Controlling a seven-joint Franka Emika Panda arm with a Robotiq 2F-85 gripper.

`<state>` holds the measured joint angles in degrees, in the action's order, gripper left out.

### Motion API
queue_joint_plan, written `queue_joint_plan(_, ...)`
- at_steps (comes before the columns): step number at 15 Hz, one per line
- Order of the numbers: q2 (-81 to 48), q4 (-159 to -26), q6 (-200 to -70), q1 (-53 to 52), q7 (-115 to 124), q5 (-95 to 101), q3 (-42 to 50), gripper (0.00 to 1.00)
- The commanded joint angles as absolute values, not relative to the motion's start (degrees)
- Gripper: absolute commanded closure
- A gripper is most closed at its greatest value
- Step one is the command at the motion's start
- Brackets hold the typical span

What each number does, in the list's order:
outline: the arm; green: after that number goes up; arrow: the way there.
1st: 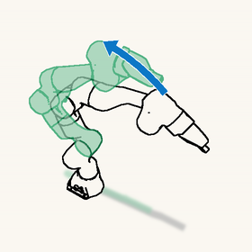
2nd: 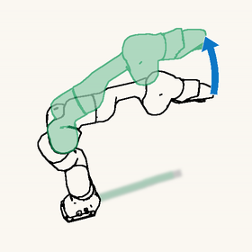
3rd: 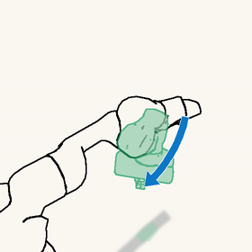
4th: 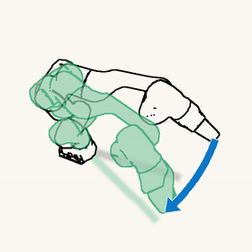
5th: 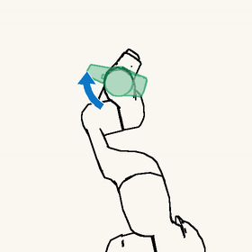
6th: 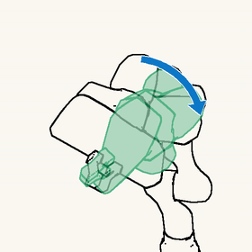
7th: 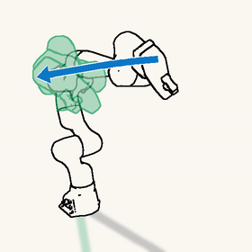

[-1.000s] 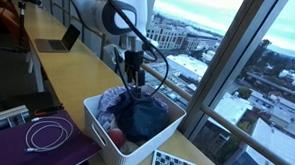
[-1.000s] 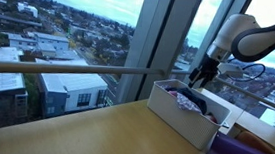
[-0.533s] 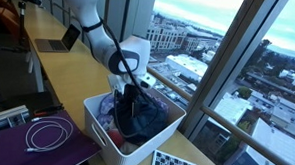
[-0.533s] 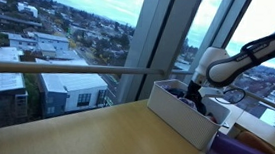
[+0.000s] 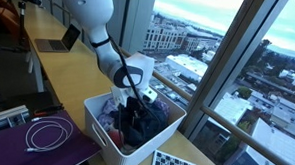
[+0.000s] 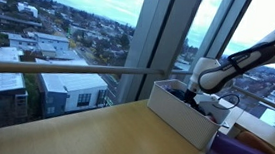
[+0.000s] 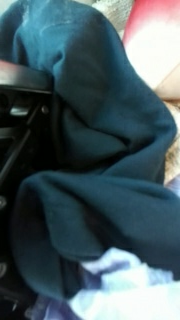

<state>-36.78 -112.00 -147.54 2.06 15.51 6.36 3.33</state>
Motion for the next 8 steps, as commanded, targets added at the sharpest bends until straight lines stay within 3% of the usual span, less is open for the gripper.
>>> queue_joint_plan(1, -34.7, -112.9, -144.3, 1.4, 13.0, 3.9, 3.7, 0.68)
queue_joint_plan(5, -25.6, -117.2, -141.2, 1.5, 11.9, 1.5, 2.2, 0.98)
queue_joint_plan(8, -17.6, -119.1, -138.1, 1.6, 11.7, 0.3, 2.5, 1.0)
